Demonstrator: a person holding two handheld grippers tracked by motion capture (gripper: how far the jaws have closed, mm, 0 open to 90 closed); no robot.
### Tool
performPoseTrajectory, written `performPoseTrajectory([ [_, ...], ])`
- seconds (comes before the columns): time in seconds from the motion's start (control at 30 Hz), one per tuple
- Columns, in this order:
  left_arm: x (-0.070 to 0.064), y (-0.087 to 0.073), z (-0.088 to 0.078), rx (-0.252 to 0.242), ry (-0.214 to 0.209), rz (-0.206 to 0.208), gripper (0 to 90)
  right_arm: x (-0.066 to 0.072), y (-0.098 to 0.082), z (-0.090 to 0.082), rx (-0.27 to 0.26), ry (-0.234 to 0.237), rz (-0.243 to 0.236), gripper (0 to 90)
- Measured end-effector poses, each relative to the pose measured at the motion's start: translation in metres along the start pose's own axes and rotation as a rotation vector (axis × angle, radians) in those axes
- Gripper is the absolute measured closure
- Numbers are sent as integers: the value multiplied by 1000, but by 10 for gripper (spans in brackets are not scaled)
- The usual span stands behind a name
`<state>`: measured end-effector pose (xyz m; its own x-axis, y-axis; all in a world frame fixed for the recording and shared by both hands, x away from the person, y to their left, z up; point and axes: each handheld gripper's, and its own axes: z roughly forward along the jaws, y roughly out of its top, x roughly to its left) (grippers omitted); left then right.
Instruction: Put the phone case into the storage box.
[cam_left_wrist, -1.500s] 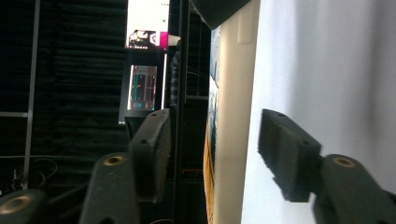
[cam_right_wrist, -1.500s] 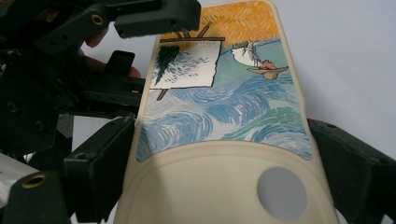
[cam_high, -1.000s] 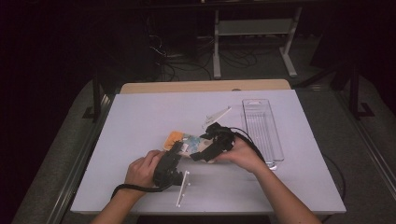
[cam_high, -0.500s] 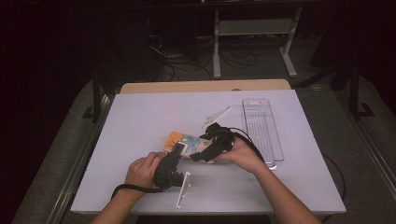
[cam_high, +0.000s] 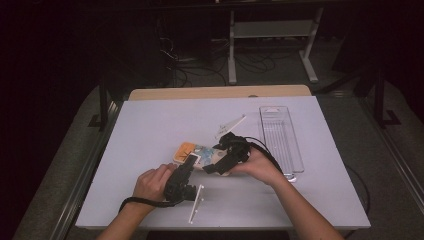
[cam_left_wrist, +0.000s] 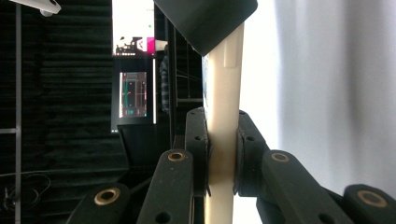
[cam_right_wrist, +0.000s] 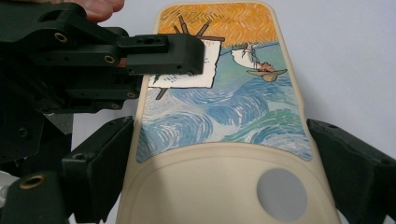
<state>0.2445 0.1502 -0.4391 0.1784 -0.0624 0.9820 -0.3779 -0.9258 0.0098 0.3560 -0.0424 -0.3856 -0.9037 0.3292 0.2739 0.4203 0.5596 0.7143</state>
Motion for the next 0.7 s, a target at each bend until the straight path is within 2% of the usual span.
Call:
performPoseTrajectory([
  [0.33,1,-1,-1,2,-3,-6,794,1,-1,1,-6,-5,-5,87],
  [0.43,1,-2,-1,6,-8,-4,795,3,0,0,-23,-15,-10,33],
  [0.57,2,-4,0,13,-11,-7,794,2,0,-4,-34,-10,-3,24],
  [0.7,2,-8,0,21,-15,-6,793,2,0,-9,-45,-34,-4,13],
])
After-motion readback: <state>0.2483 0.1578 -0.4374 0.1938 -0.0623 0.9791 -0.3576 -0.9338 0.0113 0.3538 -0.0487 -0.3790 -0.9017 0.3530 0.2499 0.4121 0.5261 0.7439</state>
